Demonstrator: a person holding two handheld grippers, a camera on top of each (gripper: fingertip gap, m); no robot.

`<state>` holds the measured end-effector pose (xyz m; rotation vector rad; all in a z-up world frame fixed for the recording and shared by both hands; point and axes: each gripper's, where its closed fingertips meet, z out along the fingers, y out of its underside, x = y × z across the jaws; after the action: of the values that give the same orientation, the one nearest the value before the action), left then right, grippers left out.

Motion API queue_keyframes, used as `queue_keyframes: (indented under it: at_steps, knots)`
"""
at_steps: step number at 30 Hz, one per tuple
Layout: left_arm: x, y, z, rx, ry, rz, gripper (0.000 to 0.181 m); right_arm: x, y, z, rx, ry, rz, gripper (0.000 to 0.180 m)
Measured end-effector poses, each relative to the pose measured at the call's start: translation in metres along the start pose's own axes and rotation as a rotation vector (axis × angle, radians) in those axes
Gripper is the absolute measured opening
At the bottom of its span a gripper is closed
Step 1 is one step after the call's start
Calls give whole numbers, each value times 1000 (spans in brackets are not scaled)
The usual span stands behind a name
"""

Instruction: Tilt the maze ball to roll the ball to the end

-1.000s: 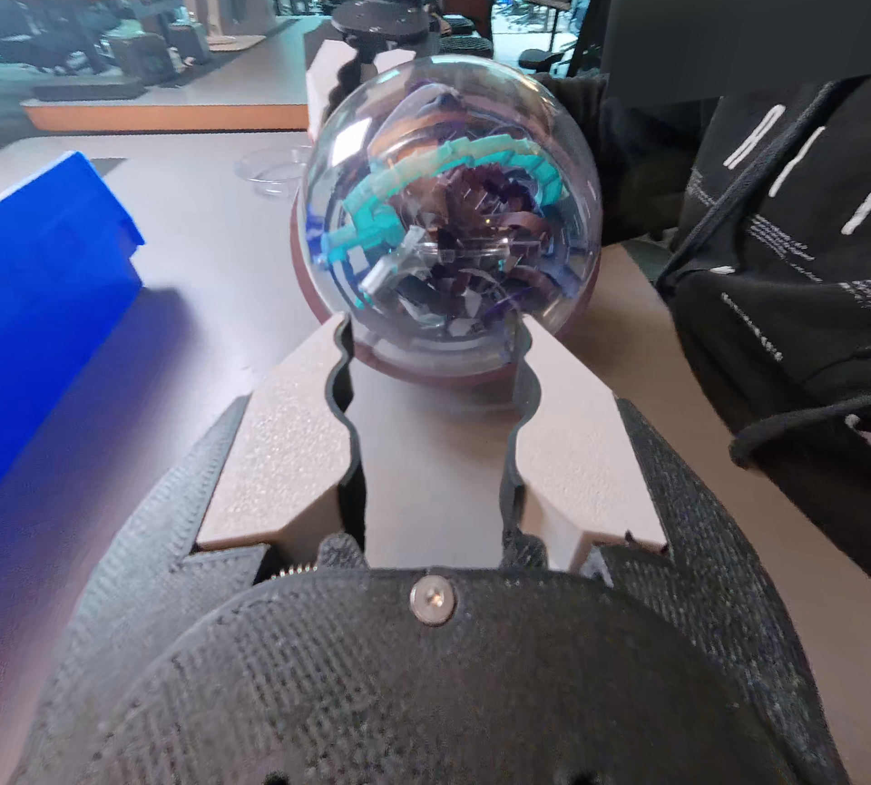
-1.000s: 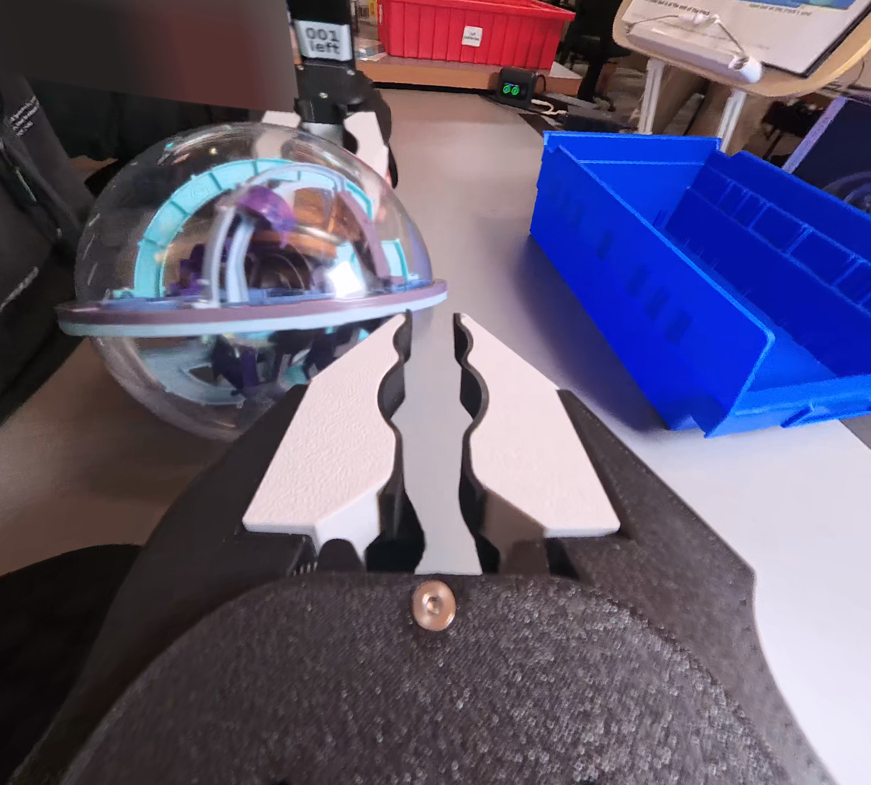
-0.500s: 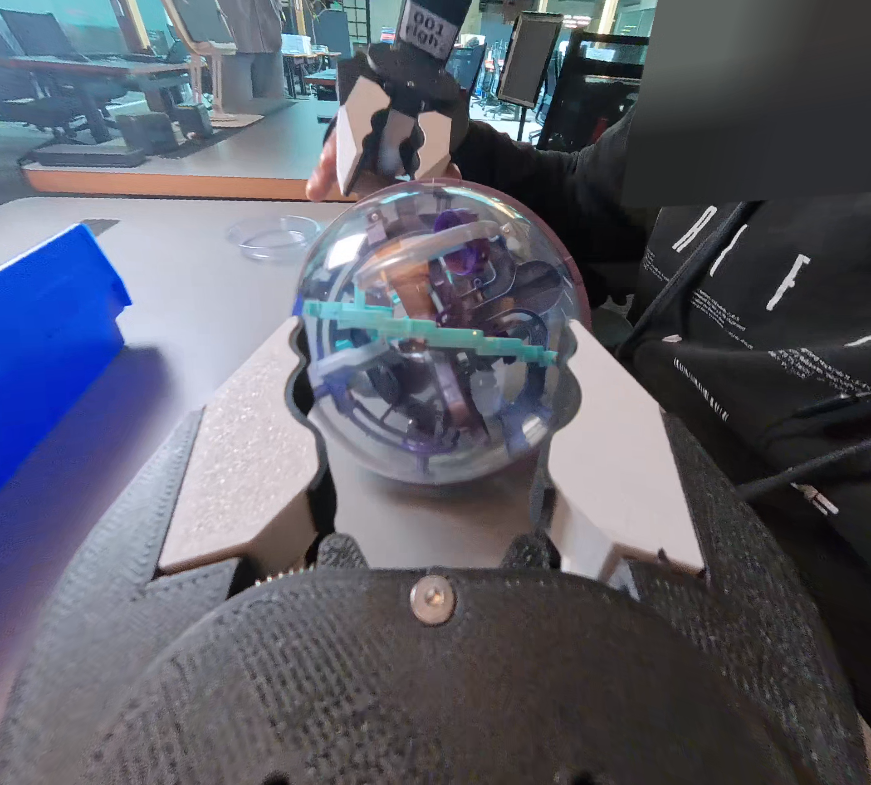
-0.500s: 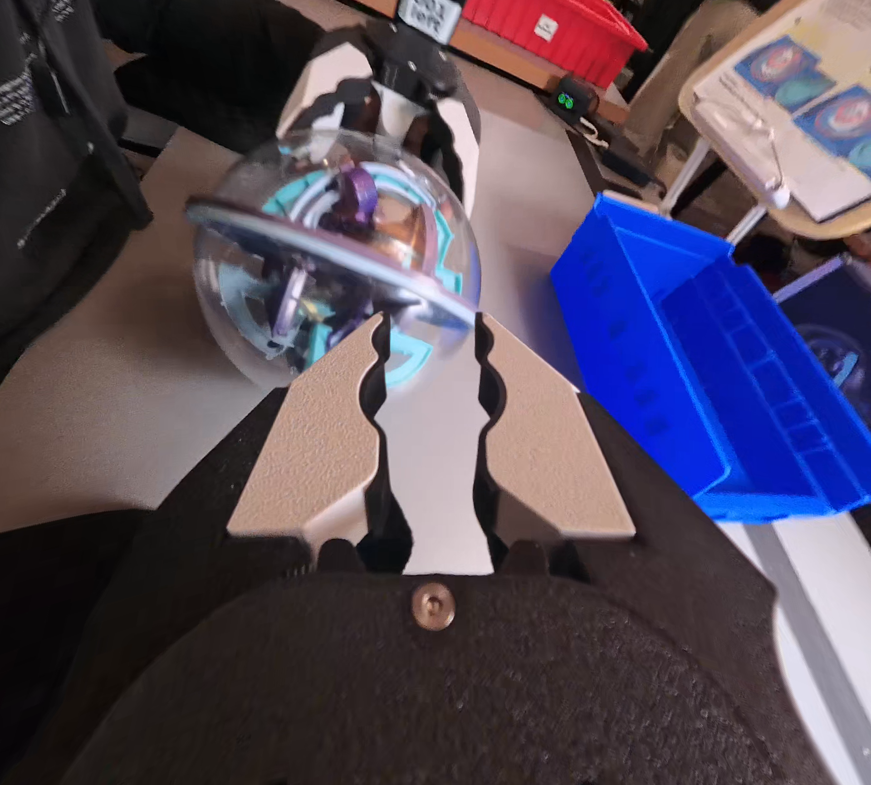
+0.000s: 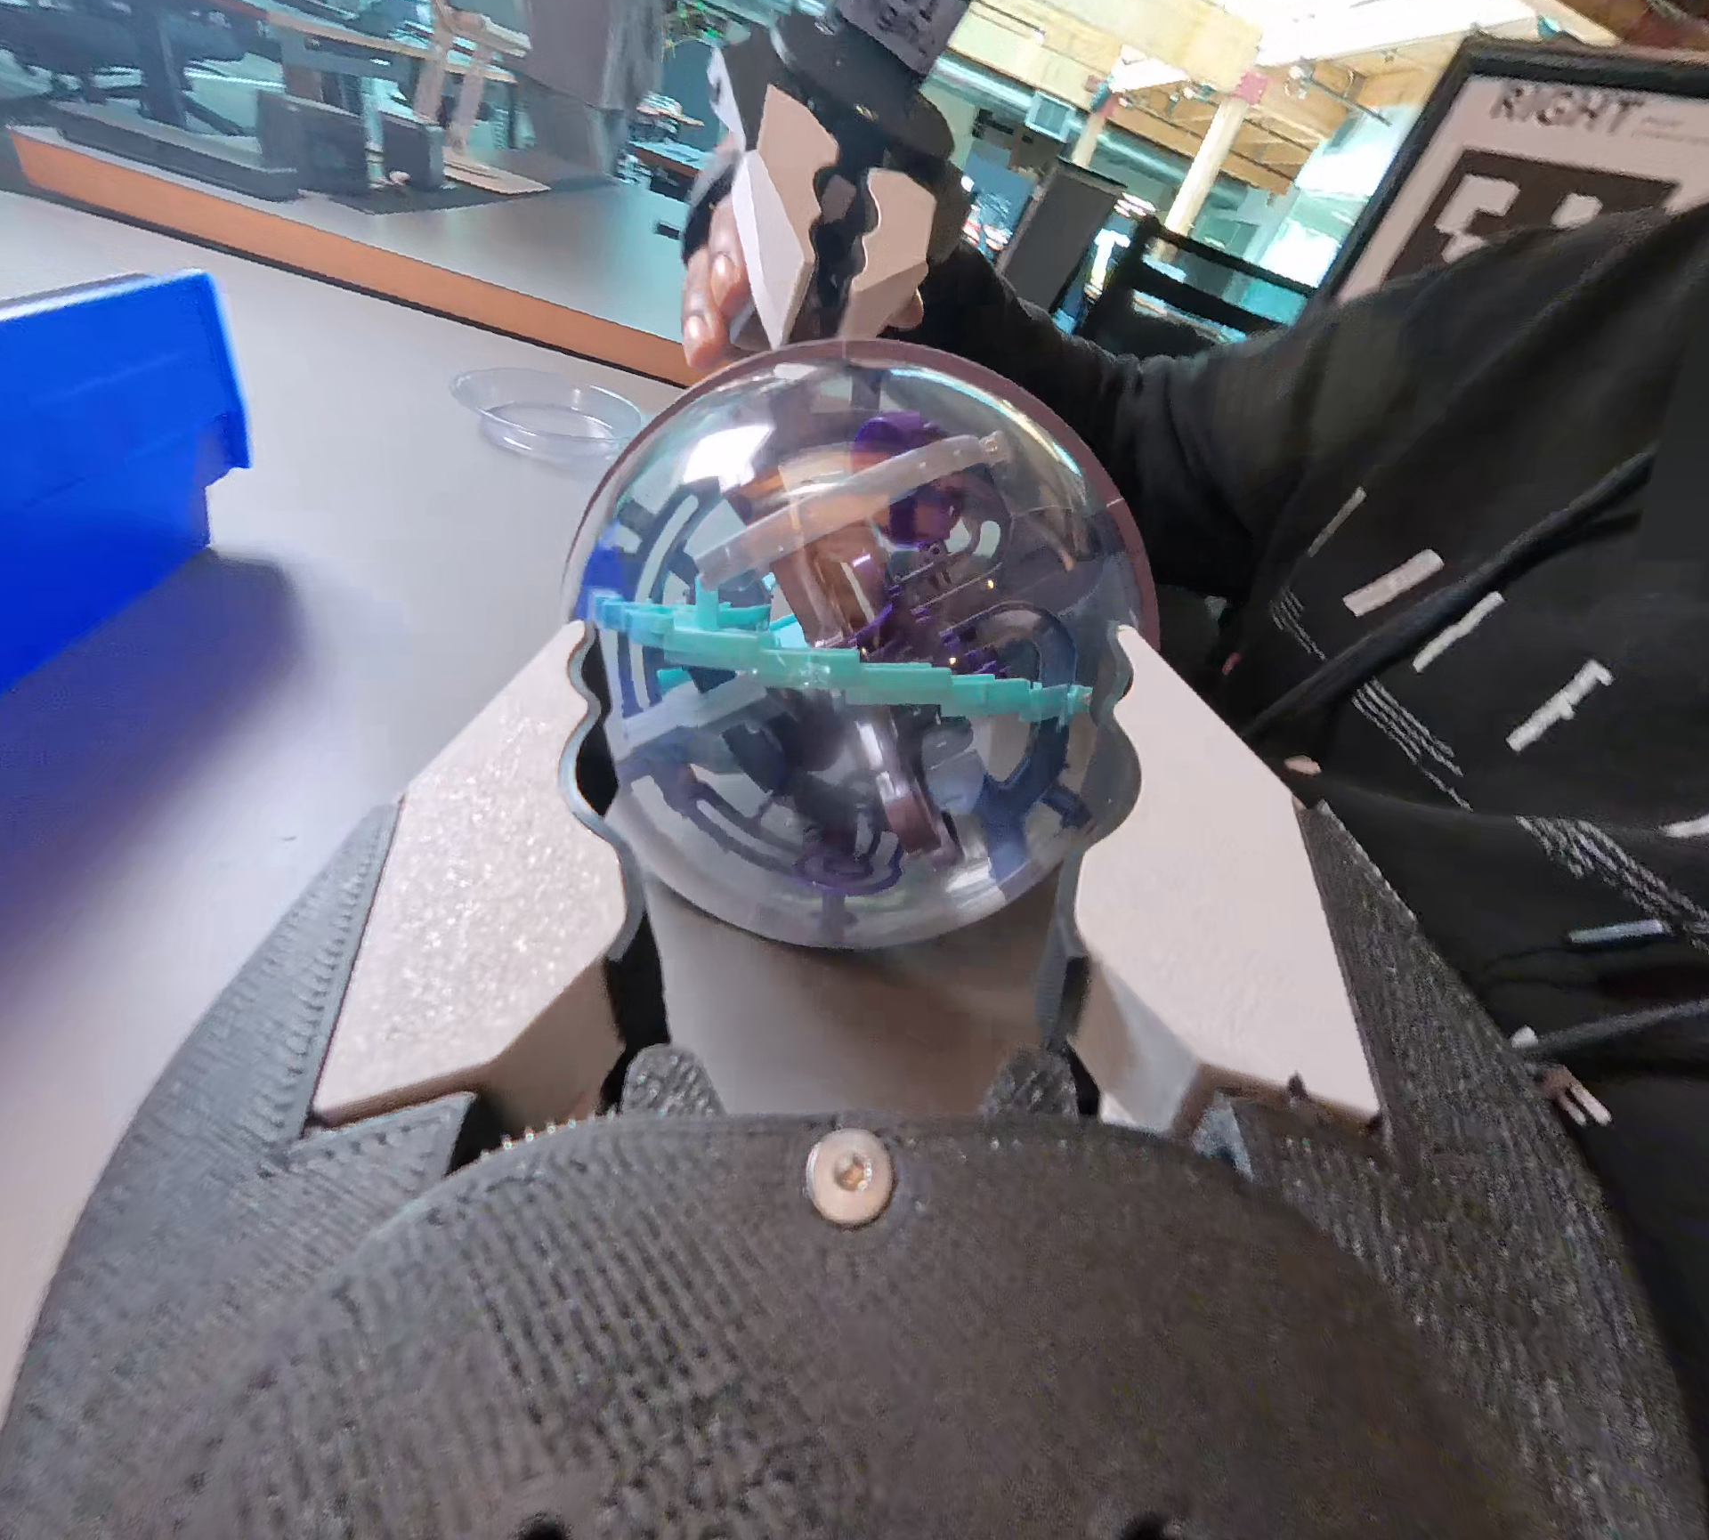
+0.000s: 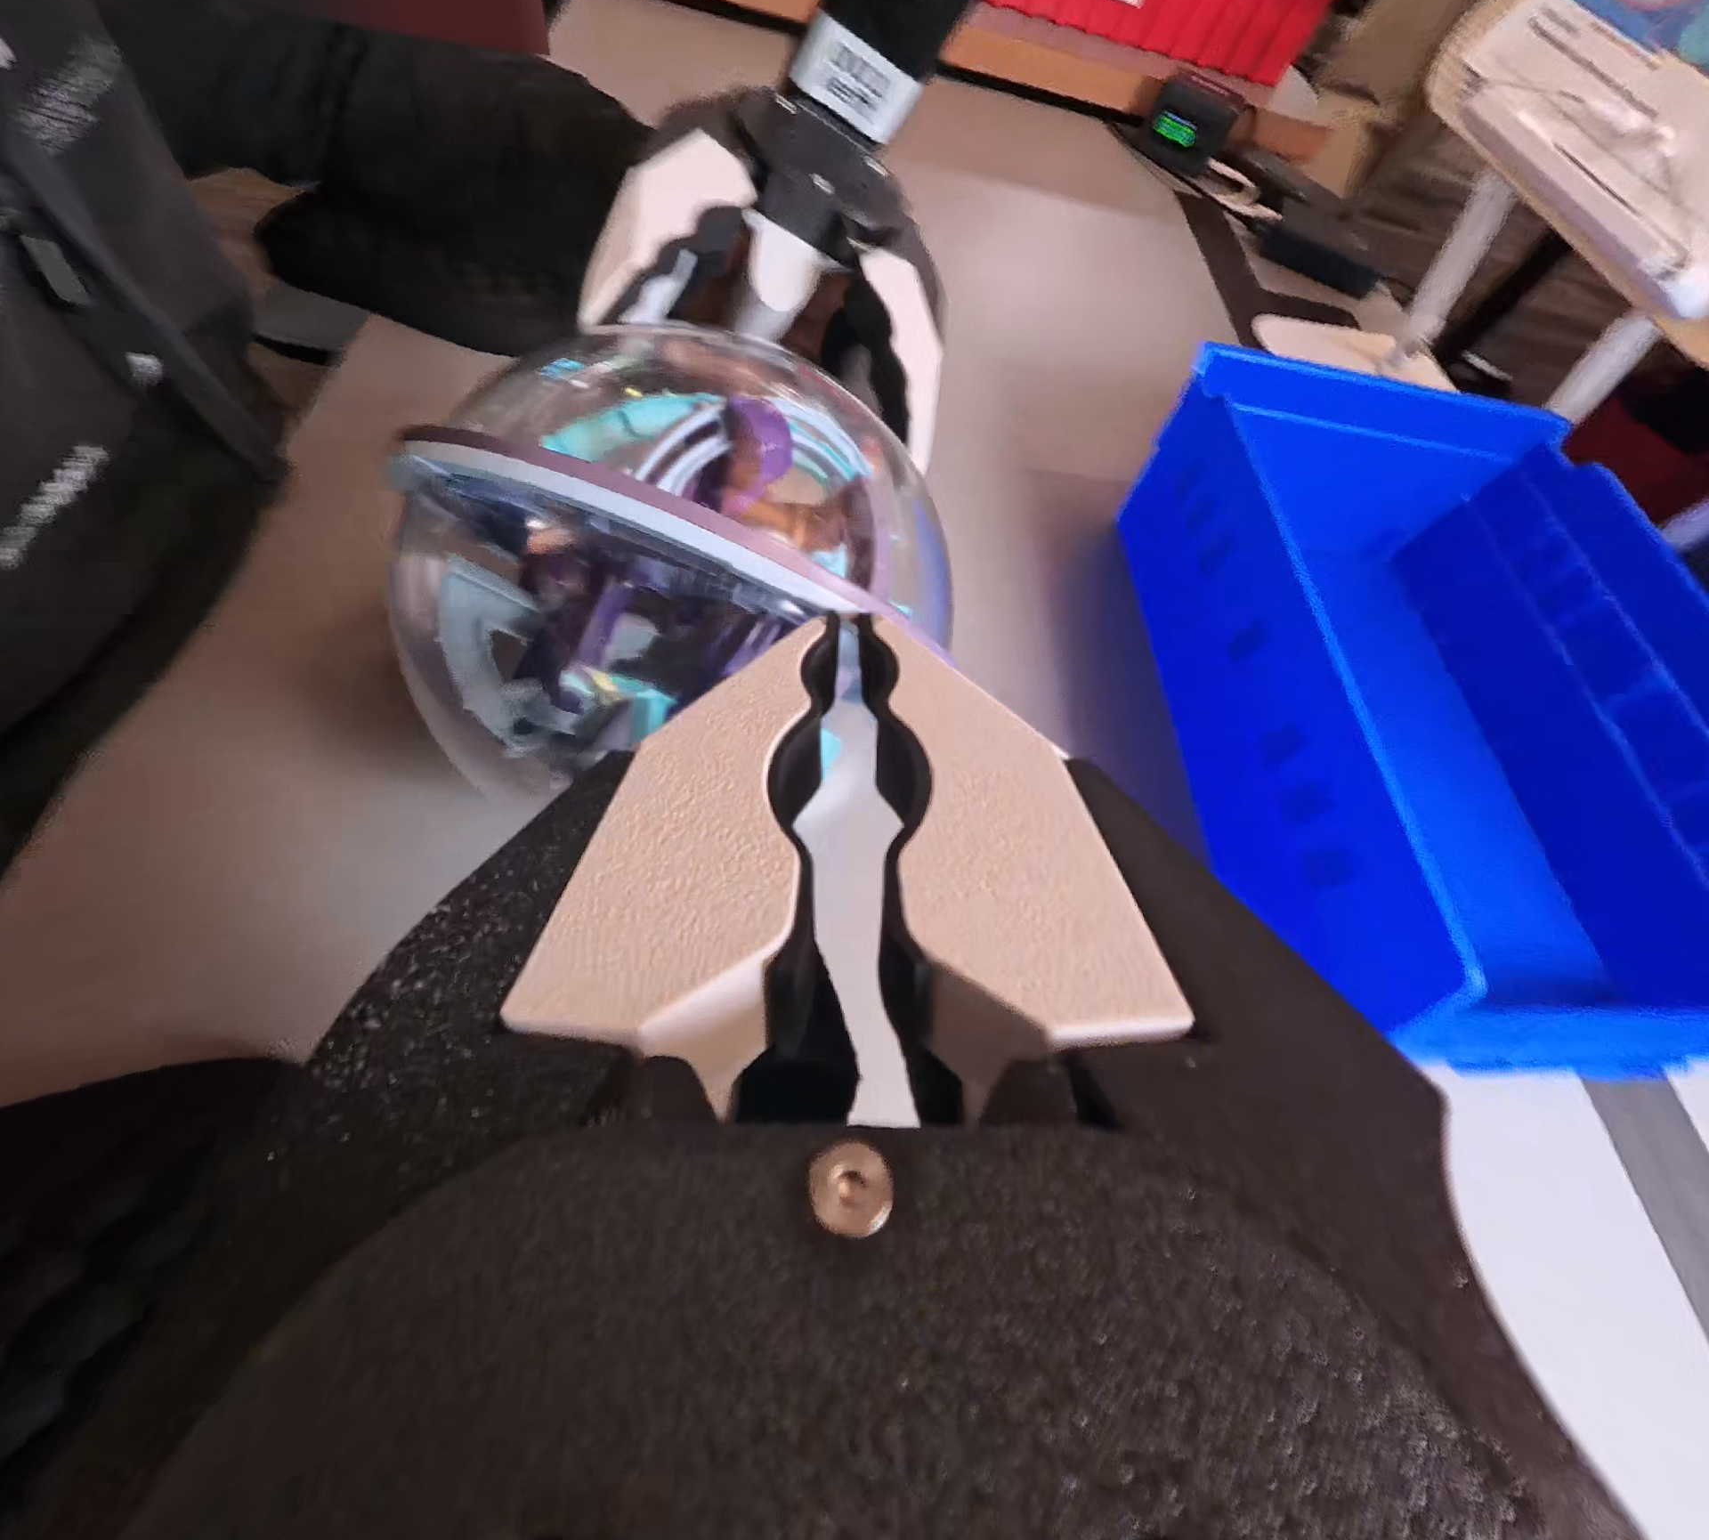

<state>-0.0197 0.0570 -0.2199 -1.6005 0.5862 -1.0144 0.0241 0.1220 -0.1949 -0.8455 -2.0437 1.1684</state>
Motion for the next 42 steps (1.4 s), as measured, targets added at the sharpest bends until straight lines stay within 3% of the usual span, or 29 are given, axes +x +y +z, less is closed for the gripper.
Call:
queue_keyframes:
  at_steps: [6,9,12,16,24,36,39,42]
  knots:
    - [-20,-27,-9,62,-215,44,67,42,31,3,-105,271,90,0]
    - [-31,-35,-15,52,-366,117,60,47,35,-1,-134,360,96,3]
    - [-45,-37,-28,-7,-558,204,48,42,28,-13,-109,394,105,19]
    - [-54,-33,-37,-110,-712,324,47,20,15,-23,-73,386,90,34]
    - [-51,-34,-38,-147,-774,393,44,-20,-4,-9,-109,372,-16,42]
    - [-51,-35,-40,-158,-799,421,40,-24,-14,9,-128,361,-51,42]
    - [-51,-37,-42,-151,-783,423,43,-17,-16,9,-119,373,-41,35]
    - [-32,-47,-41,-106,-641,451,42,-9,-16,6,-99,377,-8,33]
